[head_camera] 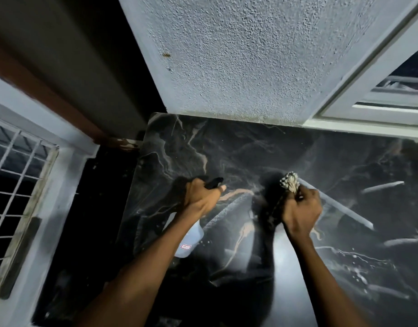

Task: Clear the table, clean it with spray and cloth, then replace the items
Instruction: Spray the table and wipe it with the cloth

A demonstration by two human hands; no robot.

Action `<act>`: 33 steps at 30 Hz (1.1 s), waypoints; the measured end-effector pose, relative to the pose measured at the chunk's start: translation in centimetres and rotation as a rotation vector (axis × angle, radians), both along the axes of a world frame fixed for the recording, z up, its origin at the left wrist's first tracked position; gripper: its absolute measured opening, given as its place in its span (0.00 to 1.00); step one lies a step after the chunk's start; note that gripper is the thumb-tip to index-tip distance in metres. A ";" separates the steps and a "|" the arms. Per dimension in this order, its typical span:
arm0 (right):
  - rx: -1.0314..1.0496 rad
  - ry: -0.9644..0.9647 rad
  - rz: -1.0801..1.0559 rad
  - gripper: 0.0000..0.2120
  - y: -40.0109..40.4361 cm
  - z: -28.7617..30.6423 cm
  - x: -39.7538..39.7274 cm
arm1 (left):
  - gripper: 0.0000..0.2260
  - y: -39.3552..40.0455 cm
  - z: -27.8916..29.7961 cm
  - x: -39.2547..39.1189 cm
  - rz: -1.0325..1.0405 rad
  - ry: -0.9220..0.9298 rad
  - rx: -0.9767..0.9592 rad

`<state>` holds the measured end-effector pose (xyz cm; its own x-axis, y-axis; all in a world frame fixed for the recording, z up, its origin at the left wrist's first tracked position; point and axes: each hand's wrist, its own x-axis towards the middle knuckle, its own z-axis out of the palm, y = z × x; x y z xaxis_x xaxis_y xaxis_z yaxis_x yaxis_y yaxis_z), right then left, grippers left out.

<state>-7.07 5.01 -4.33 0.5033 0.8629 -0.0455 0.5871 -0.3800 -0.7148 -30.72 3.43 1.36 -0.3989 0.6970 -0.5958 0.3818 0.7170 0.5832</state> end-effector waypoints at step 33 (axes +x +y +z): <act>-0.067 -0.284 1.065 0.32 3.8 -4.9 -14.8 | 0.15 4.4 -2.0 -8.2 0.177 0.186 0.155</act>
